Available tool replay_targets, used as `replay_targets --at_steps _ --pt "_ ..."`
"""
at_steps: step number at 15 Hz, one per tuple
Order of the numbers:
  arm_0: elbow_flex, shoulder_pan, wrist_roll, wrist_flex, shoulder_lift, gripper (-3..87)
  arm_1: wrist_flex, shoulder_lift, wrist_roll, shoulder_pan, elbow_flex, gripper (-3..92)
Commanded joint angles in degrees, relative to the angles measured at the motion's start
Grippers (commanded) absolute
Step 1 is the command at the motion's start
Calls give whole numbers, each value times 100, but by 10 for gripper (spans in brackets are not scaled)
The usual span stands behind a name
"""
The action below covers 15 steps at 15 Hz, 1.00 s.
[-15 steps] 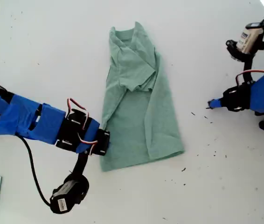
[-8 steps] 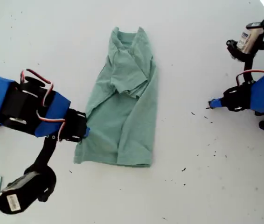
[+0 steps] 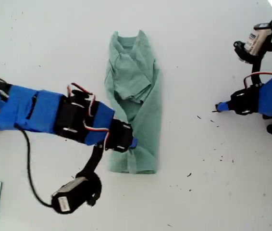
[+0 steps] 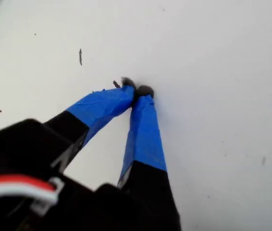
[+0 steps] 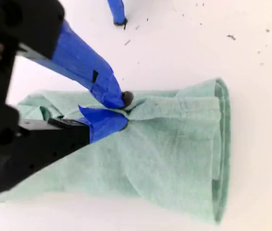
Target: Fold t shirt
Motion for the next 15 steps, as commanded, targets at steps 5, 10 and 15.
replay_targets --at_steps 5,10,15 --pt "-352 -703 712 -492 -308 253 70 62 26 -88 88 25" --pt "1802 -738 510 1371 3656 248 79 97 18 -53 97 25" --pt "9378 -791 -431 -1318 7620 200 88 97 53 -53 105 25"
